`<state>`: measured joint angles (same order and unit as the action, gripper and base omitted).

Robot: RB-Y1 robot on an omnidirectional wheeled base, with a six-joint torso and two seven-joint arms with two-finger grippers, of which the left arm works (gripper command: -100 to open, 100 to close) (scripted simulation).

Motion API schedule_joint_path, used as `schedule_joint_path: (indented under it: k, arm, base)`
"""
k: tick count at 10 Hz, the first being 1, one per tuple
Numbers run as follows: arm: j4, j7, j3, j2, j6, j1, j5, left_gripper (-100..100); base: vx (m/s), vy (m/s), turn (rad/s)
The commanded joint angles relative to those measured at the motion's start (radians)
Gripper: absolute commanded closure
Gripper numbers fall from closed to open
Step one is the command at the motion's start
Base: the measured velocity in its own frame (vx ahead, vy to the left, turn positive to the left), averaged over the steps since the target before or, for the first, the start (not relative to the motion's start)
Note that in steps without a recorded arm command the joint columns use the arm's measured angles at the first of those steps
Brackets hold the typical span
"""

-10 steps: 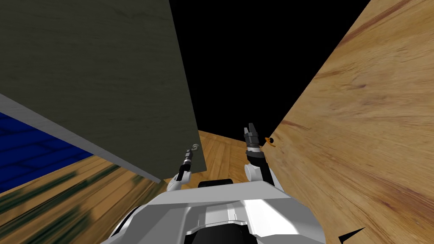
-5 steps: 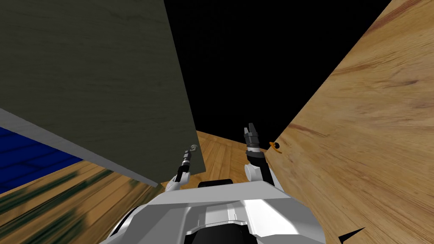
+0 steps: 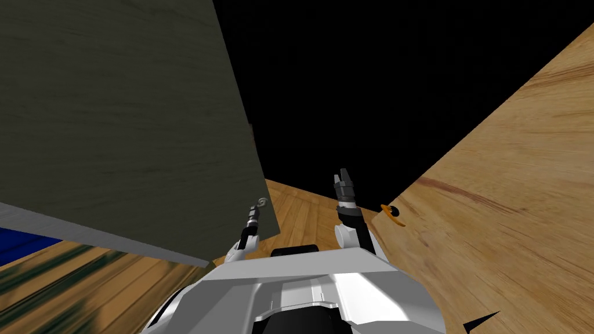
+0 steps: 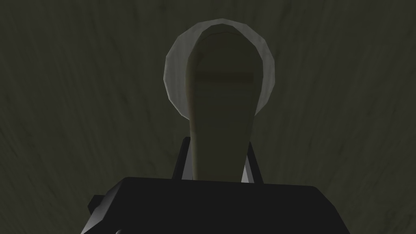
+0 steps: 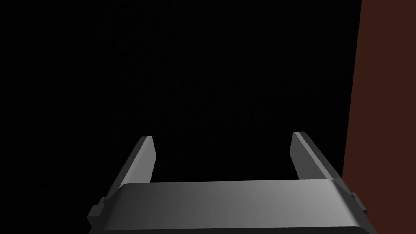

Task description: Push the door open

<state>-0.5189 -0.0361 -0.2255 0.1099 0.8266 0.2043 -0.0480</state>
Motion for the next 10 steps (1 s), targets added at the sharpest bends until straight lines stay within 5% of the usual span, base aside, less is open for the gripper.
schedule_joint_path:
  k: [1,10]
  arm:
    - [0.008,0.008,-0.024,0.012,0.006,0.004,-0.014,100]
    - [0.014,0.041,-0.111,0.031,0.008,-0.004,-0.067,100]
  base:
    - [0.203,-0.076,0.068]
    - [0.177,-0.048,0.046]
